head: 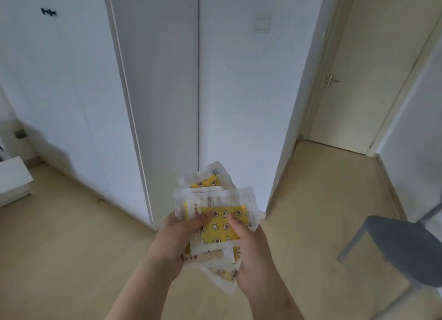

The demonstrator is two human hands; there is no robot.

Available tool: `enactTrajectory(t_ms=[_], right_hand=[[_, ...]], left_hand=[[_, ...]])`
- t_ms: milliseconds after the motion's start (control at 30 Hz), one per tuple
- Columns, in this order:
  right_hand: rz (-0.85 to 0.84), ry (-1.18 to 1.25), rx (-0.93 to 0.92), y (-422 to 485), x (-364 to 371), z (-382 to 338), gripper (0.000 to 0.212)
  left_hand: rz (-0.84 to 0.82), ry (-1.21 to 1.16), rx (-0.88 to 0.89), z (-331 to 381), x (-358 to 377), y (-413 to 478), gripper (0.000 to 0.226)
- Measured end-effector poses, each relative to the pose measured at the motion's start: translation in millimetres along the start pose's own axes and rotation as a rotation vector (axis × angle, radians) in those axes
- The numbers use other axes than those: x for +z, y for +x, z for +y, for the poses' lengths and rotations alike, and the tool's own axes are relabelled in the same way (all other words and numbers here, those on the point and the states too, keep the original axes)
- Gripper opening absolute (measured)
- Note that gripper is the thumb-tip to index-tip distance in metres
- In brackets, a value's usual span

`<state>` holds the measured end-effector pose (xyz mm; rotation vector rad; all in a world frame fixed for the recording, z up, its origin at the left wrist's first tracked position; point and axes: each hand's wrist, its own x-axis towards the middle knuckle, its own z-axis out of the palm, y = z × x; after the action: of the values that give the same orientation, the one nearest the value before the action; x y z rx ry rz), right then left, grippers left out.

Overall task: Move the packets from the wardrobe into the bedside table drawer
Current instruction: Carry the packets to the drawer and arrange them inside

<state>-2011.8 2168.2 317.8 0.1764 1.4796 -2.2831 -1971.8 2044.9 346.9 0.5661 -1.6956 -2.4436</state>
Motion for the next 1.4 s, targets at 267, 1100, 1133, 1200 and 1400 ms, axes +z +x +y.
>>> enactTrajectory(t_ms=[267,1100,1133,1200,1400], right_hand=[[-0.272,-0.141,0.083,168,119,-17,0.028],[-0.853,-0.375,0.562,399,659,172,0.016],[-0.849,-0.372,0.574,407,676,181,0.017],[-0.845,-0.371,0.609,424,708,201,0.017],[-0.908,-0.39,0.654,494,826,260,0.02]], left_hand=[[0.374,-0.144,0.135,56,-68,150,0.018],[1.086,-0.356,0.248,247,-548,337,0.017],[1.092,-0.359,0.238,253,-564,344,0.018],[1.108,-0.384,0.218,261,-597,360,0.02],[1.181,-0.409,0.206,298,-712,425,0.02]])
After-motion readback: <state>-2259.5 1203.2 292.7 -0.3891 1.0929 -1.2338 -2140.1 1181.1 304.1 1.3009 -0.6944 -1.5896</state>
